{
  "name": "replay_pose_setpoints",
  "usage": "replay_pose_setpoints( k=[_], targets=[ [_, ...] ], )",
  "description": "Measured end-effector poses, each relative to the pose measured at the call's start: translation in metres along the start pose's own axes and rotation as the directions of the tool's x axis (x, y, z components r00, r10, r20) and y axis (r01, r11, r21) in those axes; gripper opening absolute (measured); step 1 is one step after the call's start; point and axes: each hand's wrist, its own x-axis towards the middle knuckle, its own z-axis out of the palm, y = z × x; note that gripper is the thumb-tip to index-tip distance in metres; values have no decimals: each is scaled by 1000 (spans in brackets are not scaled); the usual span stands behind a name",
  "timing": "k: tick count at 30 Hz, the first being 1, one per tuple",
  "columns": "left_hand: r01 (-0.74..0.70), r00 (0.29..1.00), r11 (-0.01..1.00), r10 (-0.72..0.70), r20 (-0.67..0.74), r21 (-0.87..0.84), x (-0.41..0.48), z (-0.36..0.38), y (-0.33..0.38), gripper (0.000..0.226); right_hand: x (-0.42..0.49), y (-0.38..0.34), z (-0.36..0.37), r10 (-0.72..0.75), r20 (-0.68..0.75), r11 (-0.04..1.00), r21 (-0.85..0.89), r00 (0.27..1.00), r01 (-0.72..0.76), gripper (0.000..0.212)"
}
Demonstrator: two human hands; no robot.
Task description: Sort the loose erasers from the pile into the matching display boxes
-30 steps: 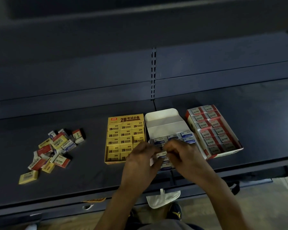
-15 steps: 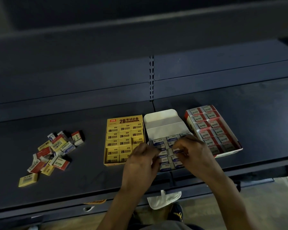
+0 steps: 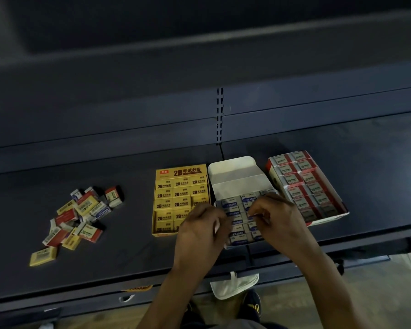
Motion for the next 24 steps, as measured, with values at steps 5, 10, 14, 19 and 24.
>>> replay_pose_setpoints(
  k=[5,10,14,19,24],
  targets=[
    [17,996,999,-13,-87,47,-6,-20,-14,16,6,-16,1,-36,-71,999,5,997,37,23],
    [54,994,985,-38,-99,164,-17,-41,-39,8,17,-60,34,-92,-2,991,96,996,92,12],
    [83,993,967,-60,-99,241,-26,-61,-61,15,23,-97,64,-189,67,976,123,980,180,10],
    [150,987,951,-127,-99,272,-37,-85,-85,29,33,-126,89,-214,140,971,136,967,195,12],
    [217,975,919,-187,-121,328,-51,-110,-117,21,44,-152,116,-201,195,975,134,960,177,17]
  ],
)
